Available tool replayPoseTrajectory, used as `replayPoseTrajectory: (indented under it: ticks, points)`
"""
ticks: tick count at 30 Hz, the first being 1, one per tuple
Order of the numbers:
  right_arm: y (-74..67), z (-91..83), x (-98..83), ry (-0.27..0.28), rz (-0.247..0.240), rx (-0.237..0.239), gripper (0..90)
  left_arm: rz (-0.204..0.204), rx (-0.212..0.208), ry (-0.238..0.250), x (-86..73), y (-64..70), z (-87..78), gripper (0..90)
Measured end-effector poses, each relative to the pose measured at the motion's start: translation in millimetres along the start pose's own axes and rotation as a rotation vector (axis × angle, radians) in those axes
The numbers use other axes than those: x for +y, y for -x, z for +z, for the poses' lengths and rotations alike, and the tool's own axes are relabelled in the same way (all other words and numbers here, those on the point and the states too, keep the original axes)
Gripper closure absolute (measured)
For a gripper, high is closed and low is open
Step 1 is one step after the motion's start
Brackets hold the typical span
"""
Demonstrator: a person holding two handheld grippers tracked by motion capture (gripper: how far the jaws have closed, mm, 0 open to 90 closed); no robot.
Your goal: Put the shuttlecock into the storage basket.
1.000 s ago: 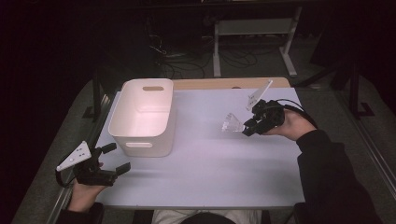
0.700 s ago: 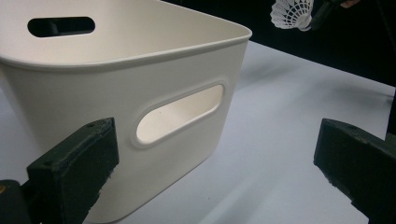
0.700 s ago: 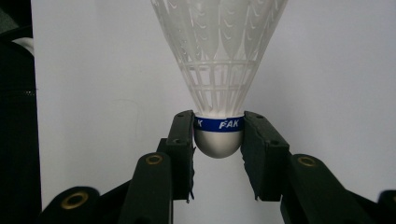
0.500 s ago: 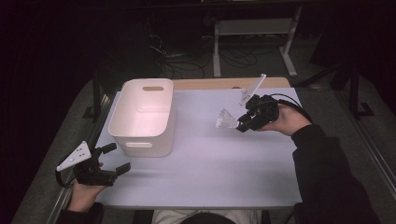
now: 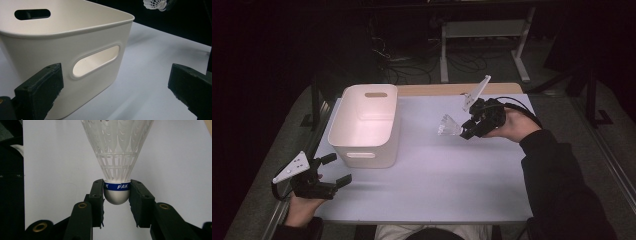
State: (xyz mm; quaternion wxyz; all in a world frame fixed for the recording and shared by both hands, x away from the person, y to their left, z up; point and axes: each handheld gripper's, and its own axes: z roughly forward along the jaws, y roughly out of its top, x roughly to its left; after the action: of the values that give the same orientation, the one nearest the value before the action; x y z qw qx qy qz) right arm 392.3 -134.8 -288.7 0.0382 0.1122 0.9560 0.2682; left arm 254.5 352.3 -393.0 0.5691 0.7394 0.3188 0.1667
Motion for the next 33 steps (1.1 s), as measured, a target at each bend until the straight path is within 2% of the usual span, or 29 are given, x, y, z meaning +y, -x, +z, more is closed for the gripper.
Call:
replayPoseTrajectory:
  ticks: [16, 21, 33]
  points:
    - [0.3, -1.3, 26.1, 0.009, -0.034, -0.006, 63.8, 0.001, -0.001, 0.001, 0.0, 0.0, -0.2, 0.0]
    - [0.8, -0.8, 34.4, 0.036, -0.044, -0.006, 63.9, 0.001, -0.002, 0.001, 0.0, 0.0, -0.2, 0.0]
    - [0.7, 1.4, 53.7, 0.051, -0.059, 0.004, 63.8, 0.0, -0.003, 0.002, 0.0, 0.1, -0.2, 0.0]
